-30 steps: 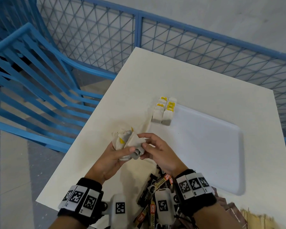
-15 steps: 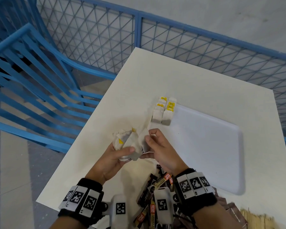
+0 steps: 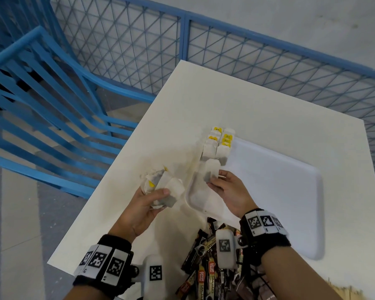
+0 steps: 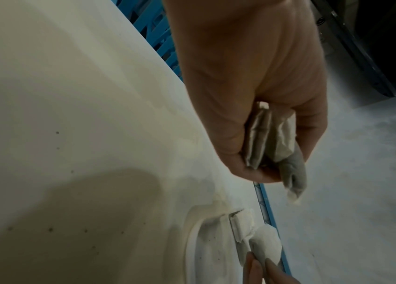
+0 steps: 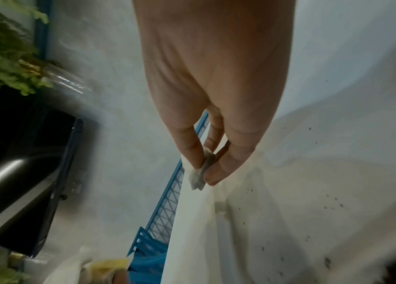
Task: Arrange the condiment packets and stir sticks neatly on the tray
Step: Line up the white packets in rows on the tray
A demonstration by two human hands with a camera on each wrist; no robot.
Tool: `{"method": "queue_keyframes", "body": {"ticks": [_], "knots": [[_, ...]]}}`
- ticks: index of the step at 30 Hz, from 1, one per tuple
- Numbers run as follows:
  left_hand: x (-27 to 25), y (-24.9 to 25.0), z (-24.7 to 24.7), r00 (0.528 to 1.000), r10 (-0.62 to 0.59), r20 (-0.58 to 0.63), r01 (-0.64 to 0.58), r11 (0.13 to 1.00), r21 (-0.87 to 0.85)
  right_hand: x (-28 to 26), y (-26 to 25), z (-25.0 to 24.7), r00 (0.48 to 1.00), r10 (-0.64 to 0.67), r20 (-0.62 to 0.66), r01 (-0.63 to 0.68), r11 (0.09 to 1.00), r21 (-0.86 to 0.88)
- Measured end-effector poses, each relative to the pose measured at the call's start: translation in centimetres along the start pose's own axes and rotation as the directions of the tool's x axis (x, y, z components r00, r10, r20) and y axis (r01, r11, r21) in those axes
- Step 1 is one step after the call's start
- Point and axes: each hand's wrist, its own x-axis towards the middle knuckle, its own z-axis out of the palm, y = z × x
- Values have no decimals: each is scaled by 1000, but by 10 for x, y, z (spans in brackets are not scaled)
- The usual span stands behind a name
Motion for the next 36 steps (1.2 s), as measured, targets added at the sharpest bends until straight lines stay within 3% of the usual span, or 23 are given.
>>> {"method": "queue_keyframes", "body": {"ticks": [4,7,10,23,36], "knots": [[3,4,-1,999,29,-18,-29,1000,4,20,-4,3,993,-49,-105,36,992,-121],[4,6,-2,999,40,-13,-40,999,14,35,-5,6,965,-150,-215,62,928,-368],[4,5,-3,999,42,-27,-41,999,12,48,-2,9,939,-230,-256,86,878,-472],[3,-2,-6,998,17,-58,-17,1000,13,62,7,10,879,-370,-300,123,784,-608],[-1,0,3,999,25,-35,-24,1000,18,39,8,19,896,-374,-241,141,753,-642]]}}
